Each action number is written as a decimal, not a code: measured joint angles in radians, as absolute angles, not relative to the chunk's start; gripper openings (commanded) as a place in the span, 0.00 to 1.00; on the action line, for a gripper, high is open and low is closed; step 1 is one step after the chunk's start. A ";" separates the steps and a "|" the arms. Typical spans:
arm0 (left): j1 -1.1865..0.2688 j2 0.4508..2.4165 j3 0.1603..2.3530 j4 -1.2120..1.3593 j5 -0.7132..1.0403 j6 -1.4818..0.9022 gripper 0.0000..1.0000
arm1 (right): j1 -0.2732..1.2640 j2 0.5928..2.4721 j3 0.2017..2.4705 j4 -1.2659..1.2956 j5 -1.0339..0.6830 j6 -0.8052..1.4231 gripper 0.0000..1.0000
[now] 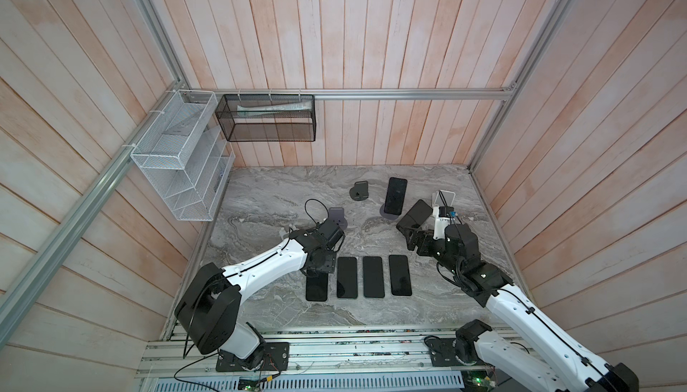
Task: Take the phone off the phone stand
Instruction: 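Carry the blue-edged phone with the left gripper toward the flat phones nearer the robot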
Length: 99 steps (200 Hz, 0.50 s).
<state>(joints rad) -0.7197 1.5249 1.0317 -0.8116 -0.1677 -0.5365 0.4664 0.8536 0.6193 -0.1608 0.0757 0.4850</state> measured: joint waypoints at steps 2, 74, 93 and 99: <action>-0.718 1.528 1.032 -0.808 -0.166 -0.533 0.58 | 0.466 0.854 0.619 -0.161 0.076 0.485 0.91; -0.690 1.659 1.032 -0.700 -0.109 -0.488 0.57 | 0.455 0.862 0.620 -0.163 0.076 0.478 0.91; -0.670 1.678 1.032 -0.683 -0.094 -0.489 0.58 | 0.455 0.862 0.620 -0.170 0.076 0.478 0.91; -0.665 1.683 1.032 -0.676 -0.089 -0.489 0.58 | 0.455 0.862 0.620 -0.174 0.076 0.478 0.91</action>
<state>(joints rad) -0.6651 1.6833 1.0317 -0.6762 -0.0895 -0.4889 0.4553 0.8616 0.6201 -0.1738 0.0757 0.4782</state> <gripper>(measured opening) 0.740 0.912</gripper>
